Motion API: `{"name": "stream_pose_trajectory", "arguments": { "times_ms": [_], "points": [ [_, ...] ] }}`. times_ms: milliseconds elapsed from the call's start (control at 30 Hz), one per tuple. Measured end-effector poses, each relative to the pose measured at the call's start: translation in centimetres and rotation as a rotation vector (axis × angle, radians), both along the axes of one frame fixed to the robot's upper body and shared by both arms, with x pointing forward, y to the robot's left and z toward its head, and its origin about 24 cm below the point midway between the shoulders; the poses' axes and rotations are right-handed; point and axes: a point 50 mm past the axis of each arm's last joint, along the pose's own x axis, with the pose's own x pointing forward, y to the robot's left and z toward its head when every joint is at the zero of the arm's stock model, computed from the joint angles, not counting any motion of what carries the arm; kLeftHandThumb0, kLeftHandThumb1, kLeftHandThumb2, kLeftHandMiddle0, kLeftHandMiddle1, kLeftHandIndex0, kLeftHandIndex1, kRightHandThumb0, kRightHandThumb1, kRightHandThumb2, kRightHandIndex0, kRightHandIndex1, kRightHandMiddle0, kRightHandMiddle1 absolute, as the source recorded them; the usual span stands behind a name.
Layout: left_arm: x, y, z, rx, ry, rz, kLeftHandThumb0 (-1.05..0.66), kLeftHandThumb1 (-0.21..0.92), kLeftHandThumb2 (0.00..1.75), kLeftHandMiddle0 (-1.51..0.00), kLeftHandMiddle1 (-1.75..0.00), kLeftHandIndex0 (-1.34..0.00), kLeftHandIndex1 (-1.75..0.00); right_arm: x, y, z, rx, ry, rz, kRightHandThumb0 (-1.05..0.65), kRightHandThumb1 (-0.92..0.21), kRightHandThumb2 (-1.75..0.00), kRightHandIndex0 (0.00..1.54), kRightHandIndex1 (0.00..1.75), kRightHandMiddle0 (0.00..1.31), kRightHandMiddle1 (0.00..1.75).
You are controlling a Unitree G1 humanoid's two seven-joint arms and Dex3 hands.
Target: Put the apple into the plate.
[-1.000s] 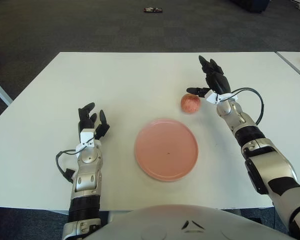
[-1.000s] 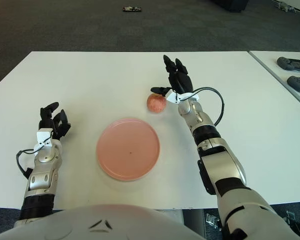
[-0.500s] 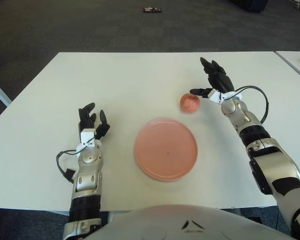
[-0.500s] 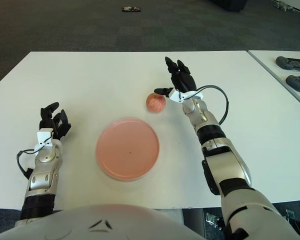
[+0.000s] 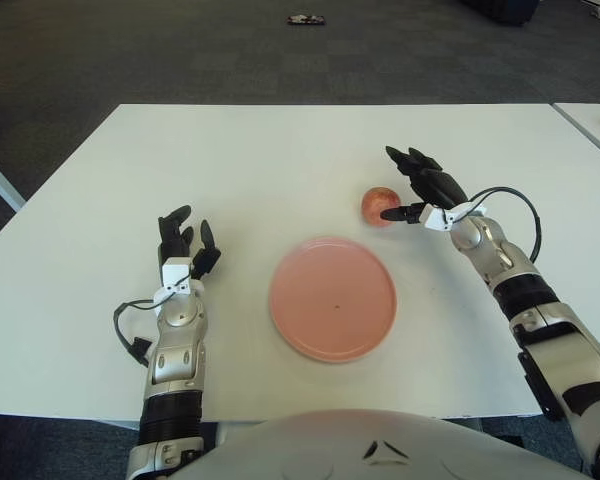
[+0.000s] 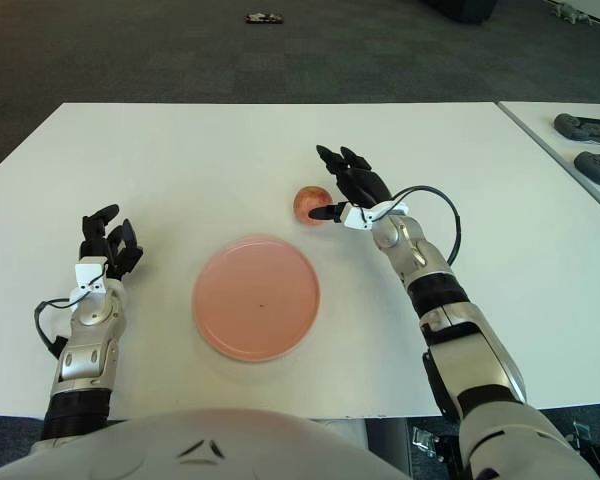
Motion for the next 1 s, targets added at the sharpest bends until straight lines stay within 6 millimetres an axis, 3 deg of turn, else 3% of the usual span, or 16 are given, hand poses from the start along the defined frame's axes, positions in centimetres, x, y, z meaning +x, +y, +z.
{"name": "stream_pose_trajectory", "arguments": {
  "times_ms": [367,1000],
  "points": [
    [0.0,0.0,0.0,-0.005,0.003,0.007,-0.70,0.92,0.75,-0.36,-0.40,0.00,-1.03,-1.0,0.2,0.2,-0.107,0.053,0.069,-1.05,-0.92,-0.35,0.00,0.00,0.00,0.00],
    [0.0,-0.1,0.0,-0.003,0.006,0.010,-0.70,0.92,0.76,-0.36,-0.41,0.00,-1.03,-1.4,0.7,-1.6,-0.269,0.132,0.115,-1.05,-0.92,-0.50,0.00,0.00,0.00,0.00]
  ]
}}
